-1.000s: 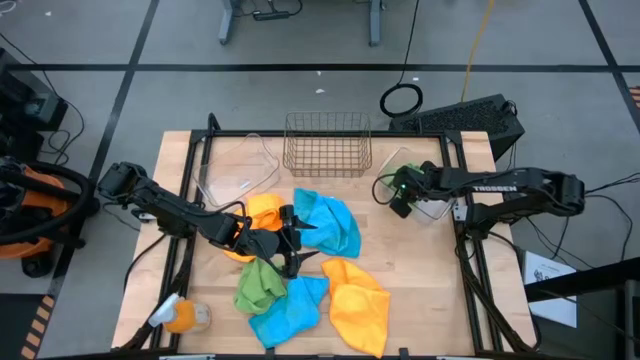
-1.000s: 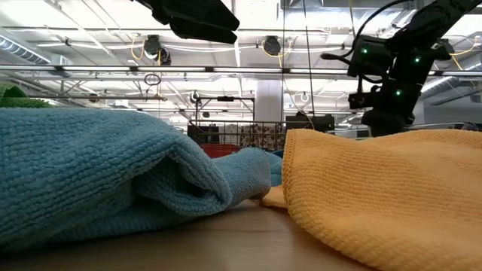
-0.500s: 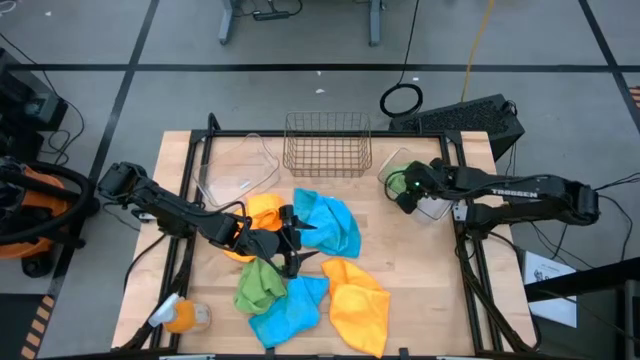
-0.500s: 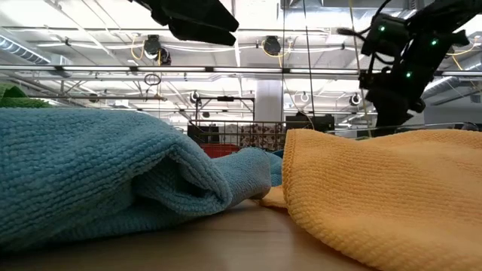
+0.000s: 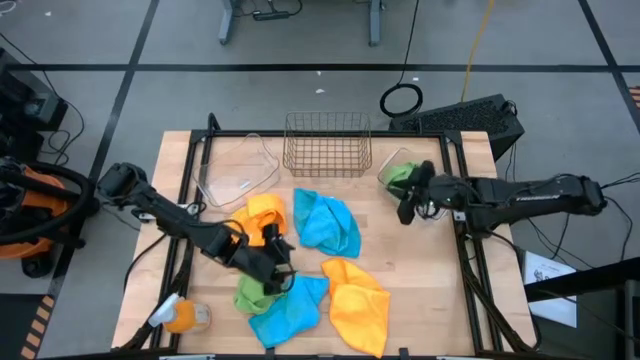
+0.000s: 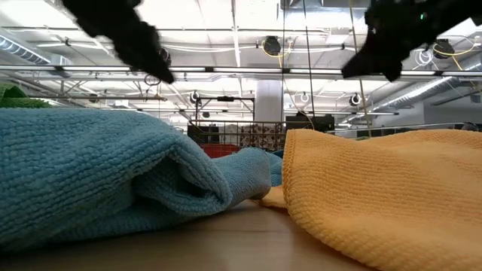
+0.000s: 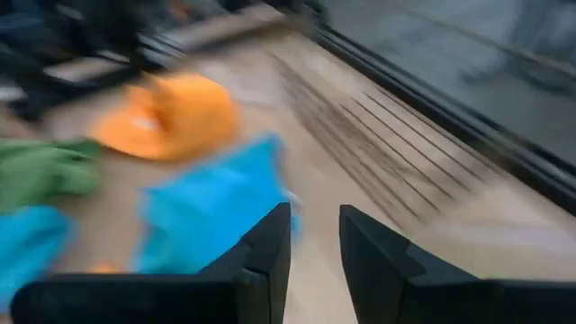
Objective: Sort microfiber towel by color & place in baskets
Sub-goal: Put the green towel into the right transparent bin
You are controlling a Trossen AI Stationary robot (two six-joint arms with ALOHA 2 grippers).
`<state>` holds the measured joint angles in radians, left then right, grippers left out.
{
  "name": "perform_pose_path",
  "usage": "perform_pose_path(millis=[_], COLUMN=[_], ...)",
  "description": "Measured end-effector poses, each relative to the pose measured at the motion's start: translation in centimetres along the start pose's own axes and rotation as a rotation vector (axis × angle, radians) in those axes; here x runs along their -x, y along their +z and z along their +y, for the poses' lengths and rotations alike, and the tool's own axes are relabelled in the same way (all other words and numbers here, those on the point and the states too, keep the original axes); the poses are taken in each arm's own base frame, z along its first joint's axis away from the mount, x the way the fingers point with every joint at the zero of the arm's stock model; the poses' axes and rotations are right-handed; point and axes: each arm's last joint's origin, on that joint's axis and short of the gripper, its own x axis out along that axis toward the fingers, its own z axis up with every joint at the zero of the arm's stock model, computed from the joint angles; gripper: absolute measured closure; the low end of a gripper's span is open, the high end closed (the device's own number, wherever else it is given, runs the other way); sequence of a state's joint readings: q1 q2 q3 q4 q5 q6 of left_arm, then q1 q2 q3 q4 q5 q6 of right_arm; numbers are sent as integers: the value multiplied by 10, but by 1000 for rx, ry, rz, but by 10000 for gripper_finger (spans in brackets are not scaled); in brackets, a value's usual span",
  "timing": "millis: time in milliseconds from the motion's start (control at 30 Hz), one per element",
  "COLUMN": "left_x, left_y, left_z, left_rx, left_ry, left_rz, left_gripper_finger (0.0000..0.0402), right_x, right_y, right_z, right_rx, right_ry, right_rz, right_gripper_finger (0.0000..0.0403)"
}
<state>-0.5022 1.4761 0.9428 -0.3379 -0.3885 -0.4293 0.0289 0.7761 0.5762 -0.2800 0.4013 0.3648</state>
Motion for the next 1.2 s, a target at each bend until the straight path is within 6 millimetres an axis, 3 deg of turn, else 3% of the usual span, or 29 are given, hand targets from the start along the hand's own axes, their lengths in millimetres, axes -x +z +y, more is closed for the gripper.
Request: perform_pose_path(millis=[167,367,667,933,1200], left_x=[11,21,25,27,28], left_y=[-18,-29,-46,-51,-54], left_z=[-18,-37,-33,-31,-34], left_rx=[1,-8,82,141,199], left_ry=[-22,-71,-24,-48,-112], left_rz=[77,85,255,353,433], left_gripper_finger=[100,100,73,25,21], right_x=[-2,-8,-16,-23,-27], right_y=[0,-15,-44,-64,-68], right_z=[35,69,106,125,127], right_rx=[82,154,202,243,245], right_ry=[143,190,285,328,326], right_rz=[-90,-101,-57,-31,-23], right_gripper_finger=[314,314,314,314,314])
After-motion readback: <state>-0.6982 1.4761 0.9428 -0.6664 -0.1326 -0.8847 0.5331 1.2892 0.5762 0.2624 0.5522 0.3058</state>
